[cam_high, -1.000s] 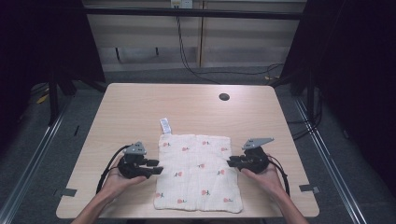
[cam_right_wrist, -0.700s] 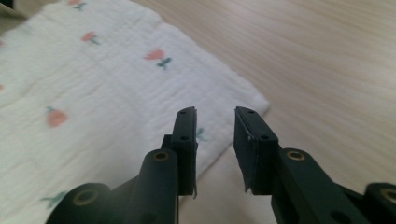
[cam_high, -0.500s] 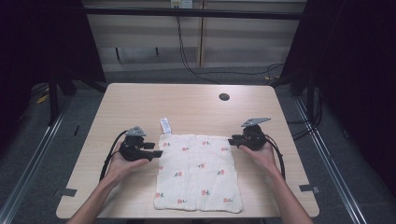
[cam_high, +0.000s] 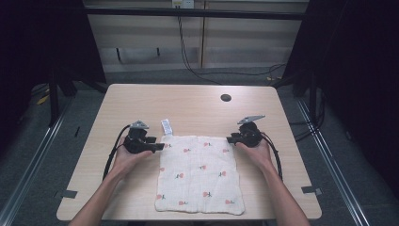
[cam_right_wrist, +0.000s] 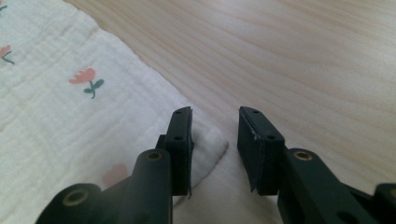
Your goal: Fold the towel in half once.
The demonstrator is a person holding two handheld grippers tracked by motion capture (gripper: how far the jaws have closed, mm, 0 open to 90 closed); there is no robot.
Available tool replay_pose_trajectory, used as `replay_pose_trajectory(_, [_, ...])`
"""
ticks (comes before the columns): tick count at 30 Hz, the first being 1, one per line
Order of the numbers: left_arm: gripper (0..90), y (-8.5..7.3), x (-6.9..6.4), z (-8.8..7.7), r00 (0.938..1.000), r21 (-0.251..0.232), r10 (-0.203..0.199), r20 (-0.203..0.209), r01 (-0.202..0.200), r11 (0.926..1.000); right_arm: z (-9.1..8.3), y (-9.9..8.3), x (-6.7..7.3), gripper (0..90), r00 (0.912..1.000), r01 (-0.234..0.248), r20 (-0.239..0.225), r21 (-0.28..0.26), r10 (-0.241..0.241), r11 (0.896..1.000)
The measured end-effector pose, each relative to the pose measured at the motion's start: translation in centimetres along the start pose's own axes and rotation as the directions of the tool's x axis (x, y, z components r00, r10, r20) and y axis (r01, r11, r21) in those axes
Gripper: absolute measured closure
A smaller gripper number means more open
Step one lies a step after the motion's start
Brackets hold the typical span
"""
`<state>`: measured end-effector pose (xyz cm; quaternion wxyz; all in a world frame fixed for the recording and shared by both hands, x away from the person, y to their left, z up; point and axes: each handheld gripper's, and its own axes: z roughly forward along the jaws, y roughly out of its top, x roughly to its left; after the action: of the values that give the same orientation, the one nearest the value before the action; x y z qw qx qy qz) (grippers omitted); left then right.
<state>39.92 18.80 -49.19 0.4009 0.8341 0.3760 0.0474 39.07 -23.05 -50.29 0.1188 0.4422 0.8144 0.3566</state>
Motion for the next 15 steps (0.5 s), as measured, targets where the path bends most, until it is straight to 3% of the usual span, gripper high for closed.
replay_pose_trajectory(1, [46.6,0.3,0.2,0.2,1.0000,0.010,-0.001,0.002,0.001,0.9999,0.1,0.1,0.1,60.5,1.0000,-0.003,-0.003,-0.001,0.003,1.000])
replay_pose_trajectory(3, [46.2,0.6,0.4,0.5,1.0000,0.002,-0.004,-0.004,0.004,1.0000,0.2,0.2,0.3,62.5,1.0000,0.006,-0.002,-0.002,-0.006,1.000])
replay_pose_trajectory(6, [44.7,0.7,0.8,0.8,0.9998,-0.010,-0.019,-0.011,0.019,0.9998,0.4,0.2,0.8,72.5,0.9995,0.023,-0.021,-0.001,-0.023,1.000])
replay_pose_trajectory(8, [44.0,0.5,1.1,1.2,0.9992,-0.002,-0.035,-0.021,0.035,0.9994,0.5,0.2,0.8,79.3,0.9979,0.014,-0.064,-0.001,-0.014,1.000])
replay_pose_trajectory(11, [43.5,0.4,1.5,1.6,0.9979,-0.013,-0.063,-0.011,0.063,0.9979,0.5,0.0,0.7,85.4,0.9976,0.003,-0.068,-0.011,-0.004,1.000])
replay_pose_trajectory(15, [44.7,0.6,1.4,1.9,0.9996,-0.002,-0.025,-0.014,0.025,0.9997,0.6,-0.1,0.7,86.6,0.9972,-0.008,-0.074,-0.029,0.005,1.000])
